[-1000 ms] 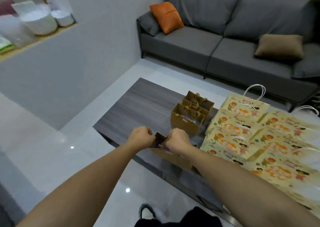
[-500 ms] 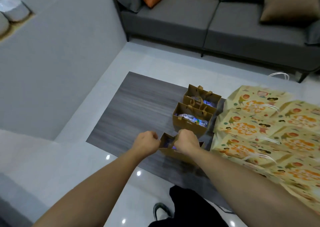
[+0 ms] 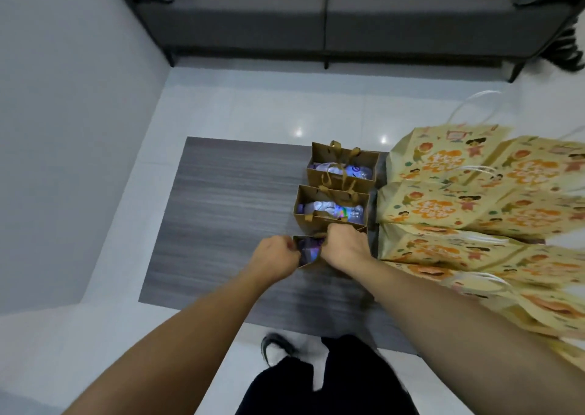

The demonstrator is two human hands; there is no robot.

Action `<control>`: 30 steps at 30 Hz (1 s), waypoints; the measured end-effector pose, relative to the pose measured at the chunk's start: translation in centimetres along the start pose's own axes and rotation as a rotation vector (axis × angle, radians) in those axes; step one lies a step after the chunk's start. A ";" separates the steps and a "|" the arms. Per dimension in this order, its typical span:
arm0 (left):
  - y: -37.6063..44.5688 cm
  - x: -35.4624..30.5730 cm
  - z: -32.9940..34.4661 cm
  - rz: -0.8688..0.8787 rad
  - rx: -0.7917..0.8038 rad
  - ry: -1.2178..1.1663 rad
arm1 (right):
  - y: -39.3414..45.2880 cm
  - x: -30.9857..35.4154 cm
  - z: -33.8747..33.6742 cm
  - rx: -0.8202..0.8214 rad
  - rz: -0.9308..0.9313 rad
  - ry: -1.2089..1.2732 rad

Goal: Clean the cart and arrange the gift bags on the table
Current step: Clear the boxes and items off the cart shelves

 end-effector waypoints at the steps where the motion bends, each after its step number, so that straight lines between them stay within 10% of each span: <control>1: 0.4 -0.5 -0.2 0.020 0.010 0.011 | 0.0 -0.3 -0.1 0.000 0.030 0.014; 17: -1.1 -2.3 -7.0 0.400 0.032 0.159 | -7.0 -0.9 -3.7 -0.226 0.205 0.166; 30: -12.5 -19.3 -4.5 0.936 0.058 0.307 | -24.3 -11.3 -8.6 -0.540 0.470 0.315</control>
Point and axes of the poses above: each hand's wrist, its own y-axis towards the middle knuckle, its own z-axis out of the palm, x = y × z, the point moved 10 cm from there along y, towards the middle knuckle, and after that the axes turned 13 degrees about z, right-handed, at the moved point
